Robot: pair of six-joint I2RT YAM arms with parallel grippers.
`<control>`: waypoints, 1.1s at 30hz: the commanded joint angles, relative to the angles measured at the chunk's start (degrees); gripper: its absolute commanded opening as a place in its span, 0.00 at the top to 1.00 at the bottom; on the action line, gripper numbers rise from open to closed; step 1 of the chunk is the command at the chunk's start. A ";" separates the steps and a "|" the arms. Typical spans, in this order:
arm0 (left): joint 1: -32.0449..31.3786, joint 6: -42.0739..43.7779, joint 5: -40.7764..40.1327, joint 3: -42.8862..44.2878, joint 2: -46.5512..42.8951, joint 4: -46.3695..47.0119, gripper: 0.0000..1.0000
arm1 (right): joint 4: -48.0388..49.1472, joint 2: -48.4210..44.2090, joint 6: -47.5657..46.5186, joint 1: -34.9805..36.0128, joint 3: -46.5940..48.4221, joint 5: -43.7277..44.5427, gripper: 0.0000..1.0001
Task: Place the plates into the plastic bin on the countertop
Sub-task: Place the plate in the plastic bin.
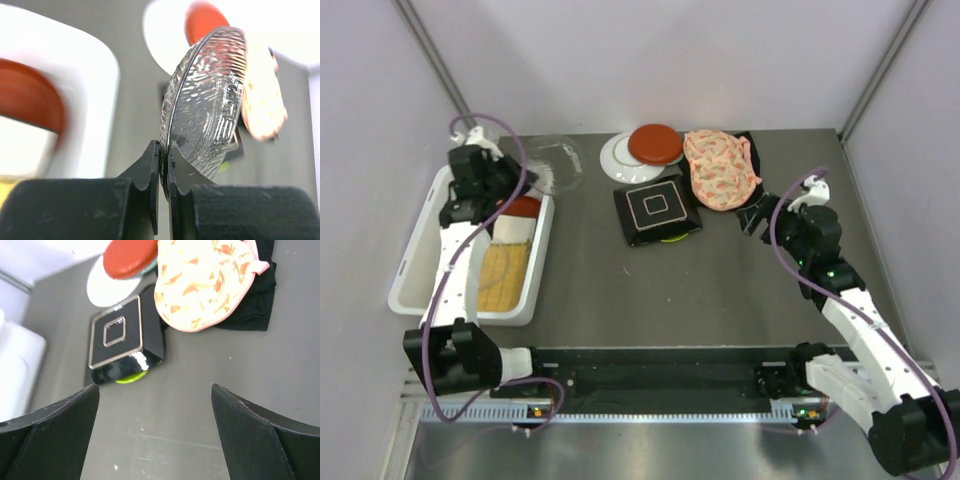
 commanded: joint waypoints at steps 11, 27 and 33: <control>19.47 -0.33 6.36 -4.97 3.32 8.75 1.00 | 10.35 -0.87 7.25 -2.96 -4.84 -5.47 0.07; 27.12 -2.44 11.38 -6.83 12.45 11.04 1.00 | 17.82 6.08 7.43 -2.96 -6.60 -8.72 0.07; 27.03 0.45 6.98 -5.86 14.75 7.09 1.00 | 17.30 5.37 7.25 -2.96 -6.60 -9.07 0.07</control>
